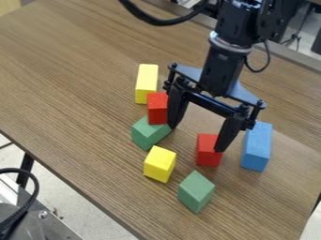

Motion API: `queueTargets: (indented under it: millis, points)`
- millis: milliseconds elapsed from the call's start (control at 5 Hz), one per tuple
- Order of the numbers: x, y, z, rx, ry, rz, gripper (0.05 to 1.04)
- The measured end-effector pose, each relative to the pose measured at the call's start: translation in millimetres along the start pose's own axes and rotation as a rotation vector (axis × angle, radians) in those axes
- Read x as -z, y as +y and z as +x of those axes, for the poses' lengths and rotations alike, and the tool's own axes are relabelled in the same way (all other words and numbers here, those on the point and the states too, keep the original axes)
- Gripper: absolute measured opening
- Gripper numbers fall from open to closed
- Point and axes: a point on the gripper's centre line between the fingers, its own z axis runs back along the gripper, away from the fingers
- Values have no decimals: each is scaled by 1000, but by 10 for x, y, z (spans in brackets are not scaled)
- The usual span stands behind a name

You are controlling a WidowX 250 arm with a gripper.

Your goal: Put the green cube block on top of the red cube

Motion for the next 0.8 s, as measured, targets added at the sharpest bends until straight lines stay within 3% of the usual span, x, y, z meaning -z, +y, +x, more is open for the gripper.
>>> queueTargets:
  millis: [400, 800]
  points:
    - [166, -46, -165, 16, 79, -8, 1000]
    - [242, -200, -241, 74, 74, -46, 1000]
